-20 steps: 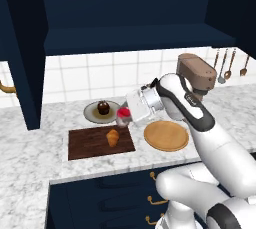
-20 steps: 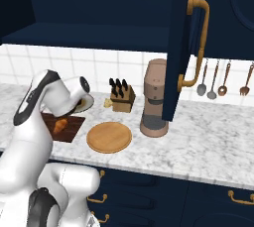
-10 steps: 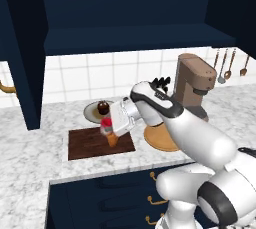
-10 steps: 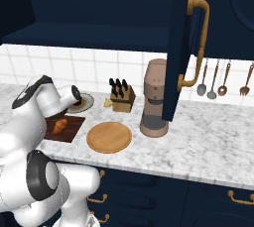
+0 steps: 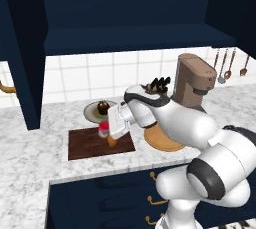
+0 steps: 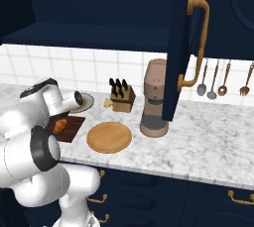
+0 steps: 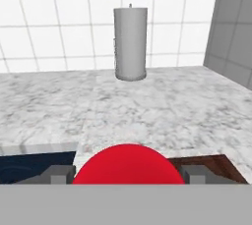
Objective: From the different types of pastries on the counter, select a croissant and place it on the cutting board. Then retrieve a jar of jam from the cabinet and place it alongside the croissant on the cutting board.
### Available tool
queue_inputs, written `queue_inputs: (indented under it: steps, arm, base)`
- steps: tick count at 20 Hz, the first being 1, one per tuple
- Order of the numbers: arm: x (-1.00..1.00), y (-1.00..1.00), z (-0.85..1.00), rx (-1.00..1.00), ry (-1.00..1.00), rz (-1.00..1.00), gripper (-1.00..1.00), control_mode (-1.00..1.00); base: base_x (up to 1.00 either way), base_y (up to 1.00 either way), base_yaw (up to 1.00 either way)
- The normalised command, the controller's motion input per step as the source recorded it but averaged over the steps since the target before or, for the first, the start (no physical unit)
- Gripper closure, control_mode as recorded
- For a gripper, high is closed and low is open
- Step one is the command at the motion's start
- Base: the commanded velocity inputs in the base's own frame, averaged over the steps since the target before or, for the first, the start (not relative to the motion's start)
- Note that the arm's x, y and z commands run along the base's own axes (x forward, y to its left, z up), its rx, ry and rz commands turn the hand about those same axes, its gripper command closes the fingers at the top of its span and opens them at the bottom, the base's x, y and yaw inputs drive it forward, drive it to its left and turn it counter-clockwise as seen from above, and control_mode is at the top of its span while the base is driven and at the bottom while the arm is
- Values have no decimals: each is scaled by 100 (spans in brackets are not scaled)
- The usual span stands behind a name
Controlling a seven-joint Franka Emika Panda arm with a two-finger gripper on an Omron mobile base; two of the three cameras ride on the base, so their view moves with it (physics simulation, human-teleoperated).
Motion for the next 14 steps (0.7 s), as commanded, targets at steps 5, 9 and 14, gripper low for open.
queue_inputs:
  steps: [5, 9, 14]
  arm:
    - [40, 36, -6, -9, -1, -3, 100, -100]
    - [36, 36, -44, -13, 0, 0, 100, -100]
    - [28, 14, -59, -5, 1, 0, 100, -100]
  base:
    - [0, 0, 0]
    - [0, 0, 0]
    - [0, 0, 0]
